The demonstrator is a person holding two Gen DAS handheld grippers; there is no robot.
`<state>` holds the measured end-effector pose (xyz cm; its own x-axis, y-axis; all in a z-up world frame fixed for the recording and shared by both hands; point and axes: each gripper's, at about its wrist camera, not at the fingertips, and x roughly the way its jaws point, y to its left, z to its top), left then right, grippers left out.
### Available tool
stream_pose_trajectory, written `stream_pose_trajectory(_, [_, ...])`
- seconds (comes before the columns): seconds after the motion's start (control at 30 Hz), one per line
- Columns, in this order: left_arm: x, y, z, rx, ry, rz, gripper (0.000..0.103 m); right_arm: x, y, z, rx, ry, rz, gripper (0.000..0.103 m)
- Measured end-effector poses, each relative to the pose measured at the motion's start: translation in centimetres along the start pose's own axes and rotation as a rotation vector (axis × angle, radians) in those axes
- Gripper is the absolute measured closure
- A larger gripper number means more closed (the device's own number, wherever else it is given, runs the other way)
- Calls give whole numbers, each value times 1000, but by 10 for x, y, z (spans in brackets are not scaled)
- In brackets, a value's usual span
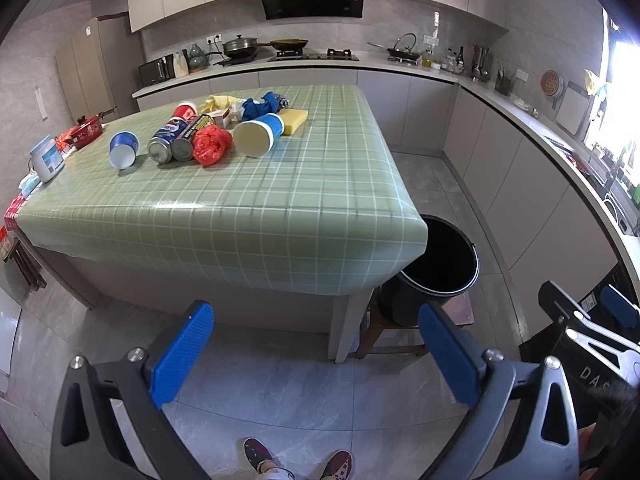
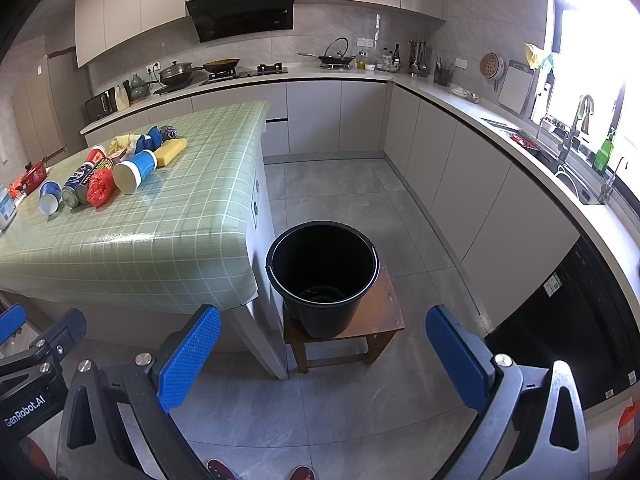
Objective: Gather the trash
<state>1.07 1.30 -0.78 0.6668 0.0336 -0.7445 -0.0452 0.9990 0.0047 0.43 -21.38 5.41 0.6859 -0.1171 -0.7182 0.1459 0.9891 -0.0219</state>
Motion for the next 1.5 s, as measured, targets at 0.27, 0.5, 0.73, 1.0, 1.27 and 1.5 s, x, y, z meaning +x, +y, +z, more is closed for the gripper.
stream_pose_trajectory(0.27, [3,0,2,0,1,3,0,2,0,1,0,1,2,0])
stream_pose_trajectory(0.5, [1,4,0,-5,1,2,0,5,2,2,-5,4,4,0])
stream_pose_trajectory(0.73, [1,3,1,-3,1,2,0,5,4,3,-7,4,6,0])
stream_pose_trajectory(1.0, [1,4,0,-3,2,2,0,6,4,2,-8,3,8,0])
stream_pose_trajectory(1.27, [5,14,3,-16,0,14,0,10,8,5,-16,3,22,0])
stream_pose_trajectory(1.5, [7,30,7,-37,-1,51,0,13,20,11,-37,-9,58,0])
